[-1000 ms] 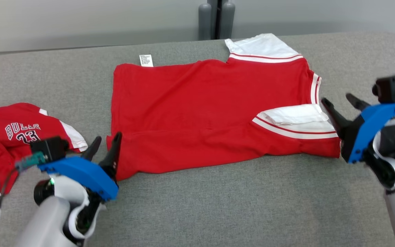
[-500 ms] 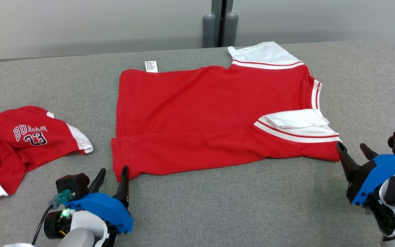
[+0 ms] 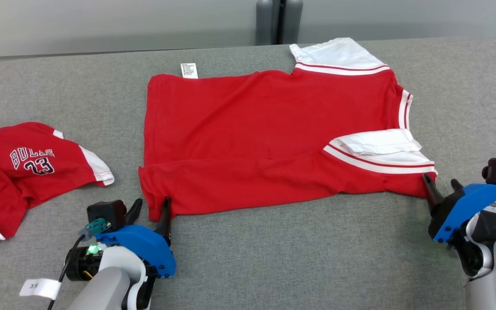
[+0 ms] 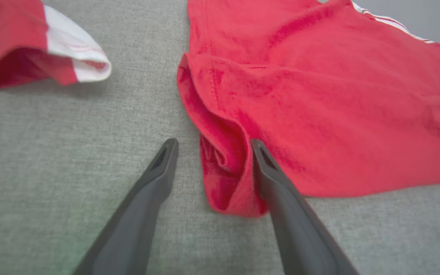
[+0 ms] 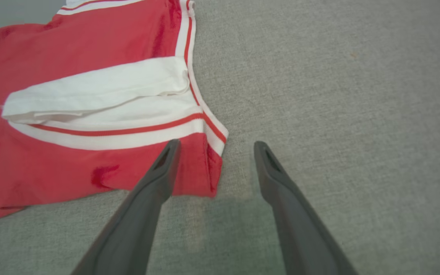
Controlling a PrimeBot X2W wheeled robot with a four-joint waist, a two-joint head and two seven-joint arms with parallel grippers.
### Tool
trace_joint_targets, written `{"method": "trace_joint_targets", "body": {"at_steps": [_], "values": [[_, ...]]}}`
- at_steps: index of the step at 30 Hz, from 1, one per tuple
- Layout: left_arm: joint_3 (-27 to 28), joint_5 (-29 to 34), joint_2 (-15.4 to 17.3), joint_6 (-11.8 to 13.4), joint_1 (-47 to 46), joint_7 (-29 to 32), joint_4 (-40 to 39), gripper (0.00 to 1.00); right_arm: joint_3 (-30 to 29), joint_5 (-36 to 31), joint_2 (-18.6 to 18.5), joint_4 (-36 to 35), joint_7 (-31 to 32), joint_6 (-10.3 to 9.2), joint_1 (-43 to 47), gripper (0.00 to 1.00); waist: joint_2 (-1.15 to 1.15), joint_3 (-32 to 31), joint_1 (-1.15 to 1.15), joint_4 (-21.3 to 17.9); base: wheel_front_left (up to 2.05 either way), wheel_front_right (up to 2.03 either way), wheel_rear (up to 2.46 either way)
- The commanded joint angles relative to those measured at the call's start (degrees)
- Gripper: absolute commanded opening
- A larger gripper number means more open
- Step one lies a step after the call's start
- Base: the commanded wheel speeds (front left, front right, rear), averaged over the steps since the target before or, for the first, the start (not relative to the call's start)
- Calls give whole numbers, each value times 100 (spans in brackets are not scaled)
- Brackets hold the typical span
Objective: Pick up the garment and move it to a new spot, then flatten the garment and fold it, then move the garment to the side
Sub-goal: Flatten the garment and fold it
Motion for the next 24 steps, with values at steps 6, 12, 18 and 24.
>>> {"method": "trace_joint_targets", "body": {"at_steps": [6, 12, 18, 24], "values": [[-239, 9, -184, -96, -51, 295, 518, 100, 26, 49, 8, 750, -69, 3, -261, 100, 0, 42, 1, 30, 0, 0, 0], [-345, -78, -317, -302, -42, 427, 808, 0, 169, 2, 24, 1042, -124, 3, -332, 0, 0, 39, 1, -8, 0, 0, 0], [-139, -179, -249, -314, -56, 74, 752, 0, 117, -33, 7, 766, -283, 3, -270, 0, 0, -78, 1, -31, 0, 0, 0], [11, -268, 7, -222, 284, -97, 248, 0, 137, 72, 2, -7, -37, 2, 176, 0, 0, -303, 1, -60, 0, 0, 0]]}}
